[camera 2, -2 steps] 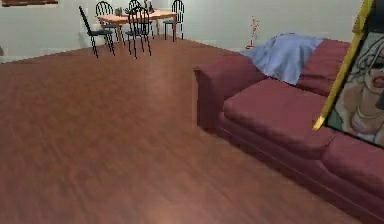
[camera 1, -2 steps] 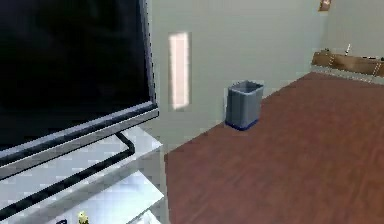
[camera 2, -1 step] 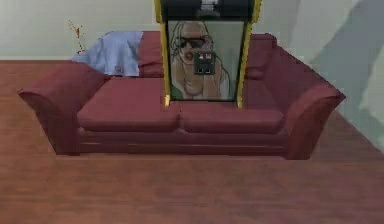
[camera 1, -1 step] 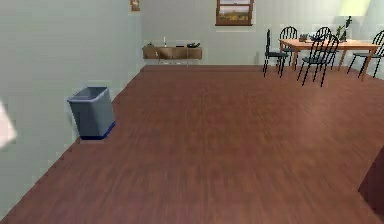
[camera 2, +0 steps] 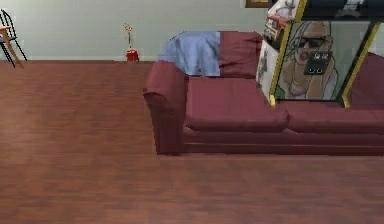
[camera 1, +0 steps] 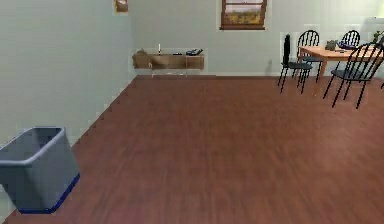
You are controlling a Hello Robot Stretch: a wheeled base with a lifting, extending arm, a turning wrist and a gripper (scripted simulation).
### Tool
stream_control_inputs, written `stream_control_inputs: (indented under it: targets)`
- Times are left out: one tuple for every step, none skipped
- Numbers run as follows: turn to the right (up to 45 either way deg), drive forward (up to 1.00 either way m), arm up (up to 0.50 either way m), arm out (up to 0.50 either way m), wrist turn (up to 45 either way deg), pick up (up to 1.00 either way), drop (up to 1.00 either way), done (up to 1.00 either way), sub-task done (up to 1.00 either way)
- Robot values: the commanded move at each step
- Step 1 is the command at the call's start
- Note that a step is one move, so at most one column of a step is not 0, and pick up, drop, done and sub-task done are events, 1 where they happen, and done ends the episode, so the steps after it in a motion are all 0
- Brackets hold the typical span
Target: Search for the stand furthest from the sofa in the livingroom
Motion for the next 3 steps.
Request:
stream_control_inputs:
  targets:
    - [0.0,1.00,0.00,0.00,0.0,0.00,0.00,0.00,0.00]
    - [0.0,1.00,0.00,0.00,0.0,0.00,0.00,0.00,0.00]
    - [3.0,0.00,0.00,0.00,0.0,0.00,0.00,0.00,0.00]
